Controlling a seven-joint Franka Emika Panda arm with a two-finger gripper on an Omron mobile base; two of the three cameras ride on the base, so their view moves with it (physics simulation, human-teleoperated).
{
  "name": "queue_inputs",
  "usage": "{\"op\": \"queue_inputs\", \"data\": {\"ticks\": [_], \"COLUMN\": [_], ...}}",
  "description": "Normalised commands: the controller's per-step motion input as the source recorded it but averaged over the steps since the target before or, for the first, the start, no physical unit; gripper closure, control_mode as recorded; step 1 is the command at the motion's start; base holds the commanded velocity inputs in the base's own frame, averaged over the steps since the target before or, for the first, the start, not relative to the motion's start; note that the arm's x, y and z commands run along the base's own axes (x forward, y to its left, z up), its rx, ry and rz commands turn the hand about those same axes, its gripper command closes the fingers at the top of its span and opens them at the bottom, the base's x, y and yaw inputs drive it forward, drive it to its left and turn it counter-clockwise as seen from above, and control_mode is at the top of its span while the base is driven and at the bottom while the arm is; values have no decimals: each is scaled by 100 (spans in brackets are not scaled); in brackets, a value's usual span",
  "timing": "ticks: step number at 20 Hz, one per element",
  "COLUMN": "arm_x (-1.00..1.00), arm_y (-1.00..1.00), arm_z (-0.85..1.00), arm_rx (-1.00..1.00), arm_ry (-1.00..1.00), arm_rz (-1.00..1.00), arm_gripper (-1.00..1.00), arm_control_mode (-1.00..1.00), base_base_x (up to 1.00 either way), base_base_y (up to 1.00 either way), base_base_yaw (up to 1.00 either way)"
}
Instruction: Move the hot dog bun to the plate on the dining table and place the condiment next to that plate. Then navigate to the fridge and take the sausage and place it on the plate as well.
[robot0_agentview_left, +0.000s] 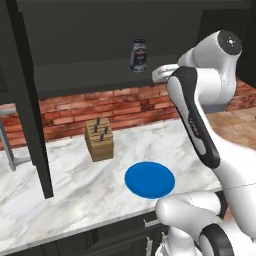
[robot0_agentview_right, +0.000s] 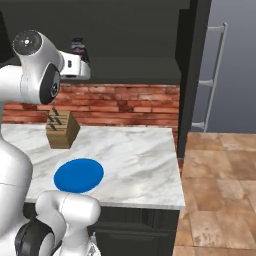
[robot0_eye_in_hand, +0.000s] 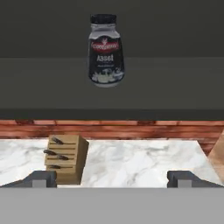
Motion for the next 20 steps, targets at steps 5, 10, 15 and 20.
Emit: {"op": "queue_inputs", "data": {"ticks": [5,10,15,20], "arm_x": [59,79,79,51], "arm_y": [29,26,2,0], "arm_z": [64,39,10,0], "arm_rx": [7,4,0,0], "arm_ry": [-10,-7,-1,0], "arm_rz": [0,0,-1,-1], "arm_gripper": [-100,-100,-100,-100], "arm_control_mode": [-100,-100,-100,-100], "base_base_x": [0,0,0,0], "base_base_y": [0,0,0,0], "base_base_yaw": [0,0,0,0]}}
